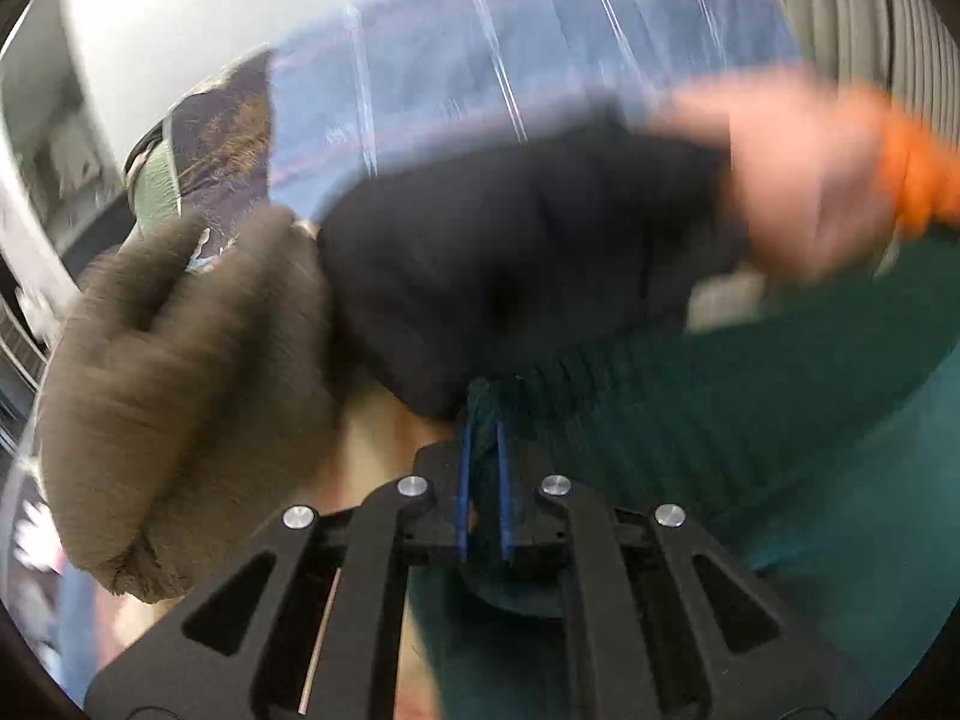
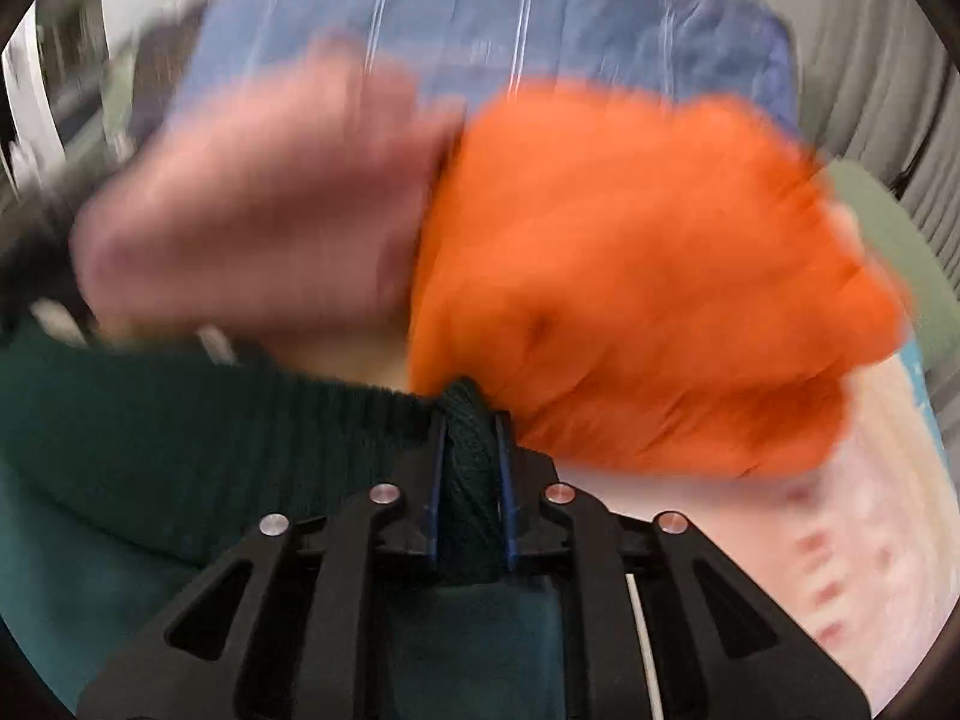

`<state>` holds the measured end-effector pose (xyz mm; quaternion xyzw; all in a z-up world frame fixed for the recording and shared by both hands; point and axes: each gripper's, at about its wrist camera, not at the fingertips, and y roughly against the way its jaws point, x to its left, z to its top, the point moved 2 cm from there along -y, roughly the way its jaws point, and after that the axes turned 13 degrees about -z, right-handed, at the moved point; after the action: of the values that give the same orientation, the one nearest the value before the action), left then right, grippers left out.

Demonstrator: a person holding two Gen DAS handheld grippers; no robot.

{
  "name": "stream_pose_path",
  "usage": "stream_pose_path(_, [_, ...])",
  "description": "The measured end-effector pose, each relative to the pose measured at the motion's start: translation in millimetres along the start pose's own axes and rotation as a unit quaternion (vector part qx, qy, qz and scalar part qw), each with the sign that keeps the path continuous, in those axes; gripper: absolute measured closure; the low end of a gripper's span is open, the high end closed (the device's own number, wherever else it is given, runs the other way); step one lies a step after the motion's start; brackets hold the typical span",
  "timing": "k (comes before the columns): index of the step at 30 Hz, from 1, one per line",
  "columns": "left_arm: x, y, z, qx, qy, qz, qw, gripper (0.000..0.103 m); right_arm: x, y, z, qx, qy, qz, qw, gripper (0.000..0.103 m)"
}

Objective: Fold large clothes
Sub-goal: 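Grasp the ribbed teal hem with both tools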

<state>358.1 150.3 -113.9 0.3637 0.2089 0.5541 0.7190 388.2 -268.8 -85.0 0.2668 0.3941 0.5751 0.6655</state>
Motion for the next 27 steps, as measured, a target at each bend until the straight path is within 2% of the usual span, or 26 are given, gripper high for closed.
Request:
stream_pose_path(1, [-5,-1,1,-0.001,-0.015,0.015,0.9998,0.096,2,-1,-3,-0.009,0.001,-0.017,1.0,0.086])
stream_pose_path(3, [-6,4,5,-0.002,-0.024,0.03,0.9993,0.089,-3,6,-2,-0.015,-0.011,-0.029,0.999,0.072])
stream_pose_path(4, [-5,5,5,-0.001,-0.024,0.034,0.9991,0.086,-11,7,-2,-0.011,-0.028,-0.04,0.999,0.056])
stream_pose_path(5, [-3,7,4,-0.001,-0.023,0.037,0.999,0.079,-18,7,-3,-0.007,-0.041,-0.039,0.998,0.047])
stream_pose_path(7, [2,15,4,-0.012,-0.016,0.042,0.9989,0.069,-32,15,-3,-0.01,-0.068,-0.014,0.998,0.046])
stream_pose_path(9, [8,29,5,-0.026,-0.001,0.038,0.9989,0.058,-41,36,-4,-0.034,-0.086,-0.011,0.996,0.044])
stream_pose_path(12, [13,58,10,-0.048,0.02,0.024,0.9984,0.057,-40,85,-5,-0.077,-0.083,-0.016,0.993,0.042])
stream_pose_path(15, [0,90,20,-0.074,0.018,0.024,0.9968,0.057,-29,135,-4,-0.124,-0.082,-0.012,0.989,0.04])
stream_pose_path(17, [-17,106,28,-0.095,0.015,0.013,0.9953,0.057,-11,159,-5,-0.145,-0.081,0.041,0.985,0.039])
stream_pose_path(18, [-32,113,33,-0.111,0.016,-0.006,0.9936,0.05,3,164,-5,-0.142,-0.073,0.07,0.985,0.039])
stream_pose_path(19, [-42,115,38,-0.121,0.018,-0.025,0.9921,0.045,19,163,-2,-0.136,-0.066,0.101,0.983,0.039])
stream_pose_path(20, [-52,114,41,-0.127,0.017,-0.046,0.9908,0.034,34,159,2,-0.13,-0.056,0.131,0.981,0.035])
stream_pose_path(21, [-69,108,44,-0.126,0.005,-0.065,0.9899,0.031,46,157,0,-0.128,-0.05,0.14,0.981,0.032])
stream_pose_path(22, [-77,98,45,-0.118,-0.005,-0.062,0.9911,0.031,64,145,-2,-0.126,-0.035,0.127,0.983,0.029])
stream_pose_path(23, [-83,81,44,-0.099,-0.013,-0.044,0.994,0.031,75,129,0,-0.12,-0.02,0.093,0.988,0.027])
stream_pose_path(24, [-82,46,37,-0.056,-0.017,-0.008,0.9983,0.031,85,104,-5,-0.103,-0.001,0.044,0.994,0.026])
stream_pose_path(25, [-76,23,28,-0.026,-0.01,0.005,0.9996,0.029,85,69,-16,-0.075,-0.007,0.05,0.996,0.018])
stream_pose_path(26, [-67,2,17,-0.005,0.017,-0.019,0.9997,0.029,76,51,-22,-0.06,-0.039,0.091,0.993,0.016])
stream_pose_path(27, [-52,-4,10,-0.011,0.065,-0.067,0.9956,0.029,61,45,-22,-0.047,-0.077,0.138,0.986,0.016])
